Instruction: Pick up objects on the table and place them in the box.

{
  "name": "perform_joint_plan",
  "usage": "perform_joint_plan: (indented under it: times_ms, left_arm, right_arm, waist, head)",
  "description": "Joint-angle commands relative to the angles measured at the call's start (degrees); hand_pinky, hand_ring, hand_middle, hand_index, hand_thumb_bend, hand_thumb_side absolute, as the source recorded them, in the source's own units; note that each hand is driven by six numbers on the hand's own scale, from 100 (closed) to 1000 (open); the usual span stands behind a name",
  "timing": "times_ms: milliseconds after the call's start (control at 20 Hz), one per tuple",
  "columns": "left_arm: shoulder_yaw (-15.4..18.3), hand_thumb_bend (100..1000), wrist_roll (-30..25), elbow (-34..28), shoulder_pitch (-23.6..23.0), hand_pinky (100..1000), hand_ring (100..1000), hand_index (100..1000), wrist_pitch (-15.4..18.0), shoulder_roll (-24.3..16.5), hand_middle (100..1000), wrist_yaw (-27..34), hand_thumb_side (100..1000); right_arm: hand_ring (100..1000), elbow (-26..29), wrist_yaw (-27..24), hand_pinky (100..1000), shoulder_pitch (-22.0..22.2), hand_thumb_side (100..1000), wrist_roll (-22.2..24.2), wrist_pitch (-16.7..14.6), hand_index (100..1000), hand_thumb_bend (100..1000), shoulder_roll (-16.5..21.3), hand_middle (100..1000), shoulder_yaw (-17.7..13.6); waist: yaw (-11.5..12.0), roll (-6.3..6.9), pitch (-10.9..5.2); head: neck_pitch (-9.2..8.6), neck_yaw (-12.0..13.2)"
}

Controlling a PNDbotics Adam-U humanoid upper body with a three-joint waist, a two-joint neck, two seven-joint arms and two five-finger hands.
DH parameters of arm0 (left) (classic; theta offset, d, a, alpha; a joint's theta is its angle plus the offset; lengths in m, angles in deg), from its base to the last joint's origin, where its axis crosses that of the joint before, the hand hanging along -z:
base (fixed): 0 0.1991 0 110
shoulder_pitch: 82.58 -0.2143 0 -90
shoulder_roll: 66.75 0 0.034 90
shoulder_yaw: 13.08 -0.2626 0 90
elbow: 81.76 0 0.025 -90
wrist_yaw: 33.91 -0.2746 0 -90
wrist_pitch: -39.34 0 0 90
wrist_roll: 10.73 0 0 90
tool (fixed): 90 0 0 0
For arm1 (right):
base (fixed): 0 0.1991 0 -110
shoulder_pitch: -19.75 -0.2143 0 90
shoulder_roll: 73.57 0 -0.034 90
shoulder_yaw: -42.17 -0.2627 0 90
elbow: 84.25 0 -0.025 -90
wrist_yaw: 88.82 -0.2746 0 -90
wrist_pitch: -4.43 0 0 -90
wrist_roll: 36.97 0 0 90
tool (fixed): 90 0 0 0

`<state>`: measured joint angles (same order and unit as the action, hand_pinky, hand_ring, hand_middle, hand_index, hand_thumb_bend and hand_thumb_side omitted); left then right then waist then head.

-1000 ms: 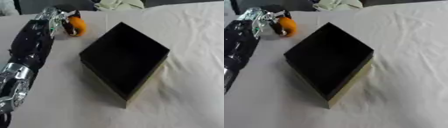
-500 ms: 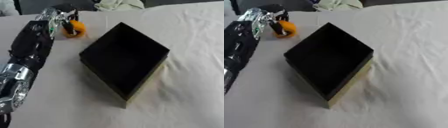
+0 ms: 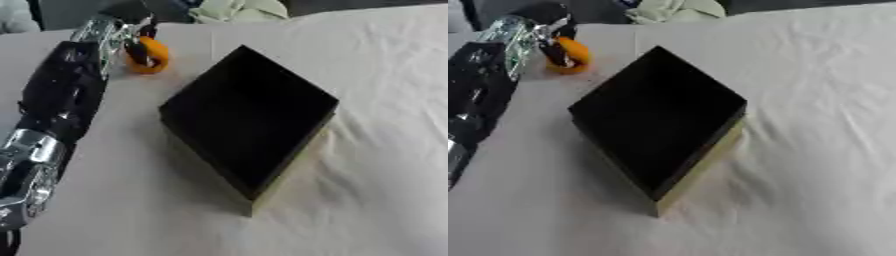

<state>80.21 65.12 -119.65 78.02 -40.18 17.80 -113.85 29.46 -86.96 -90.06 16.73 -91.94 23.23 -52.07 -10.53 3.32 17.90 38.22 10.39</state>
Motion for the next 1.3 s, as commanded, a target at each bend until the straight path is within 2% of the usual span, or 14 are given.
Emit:
perform_joint_plan:
  times_ms: [50,600,1000,1300]
  left_arm:
    - [-0.6,457,0.5,-4.4,1.1,100,300,342,1.4,-2.4,320,1.2,100]
    - [-4.6,388,-1.6,-15.7,1.3,100,299,336,7.4,-2.2,312,9.9,100]
    - [-12.0,387,-2.5,-24.6,0.1,100,323,350,14.8,-0.7,329,18.0,100]
    - [-16.3,357,-3.1,-29.9,-2.9,100,328,352,17.2,0.9,334,22.5,100]
  right_arm:
    - [752,0.9,0.0,771,-0.4,1000,-0.2,0.0,861,287,0.8,667,-0.7]
    - [752,0.9,-0.3,771,-0.5,1000,-0.2,-0.3,861,285,1.1,669,-0.8]
    - [751,0.9,-0.3,771,-0.6,1000,-0.3,-0.5,861,285,1.1,669,-0.9]
    - [751,0.9,-0.2,770,-0.7,1000,-0.6,-0.5,861,285,1.1,669,-1.1]
  waist:
    - [0.1,-0.36,-1.74]
    - [0.4,-0.63,-3.05]
    - [0.2,-0.47,-3.41]
    - [0.1,-0.3,-3.11]
  head:
    - [0.08,-0.2]
    - [0.78,-0.4]
    - [0.7,-0.5]
    - [0.74,-1.0]
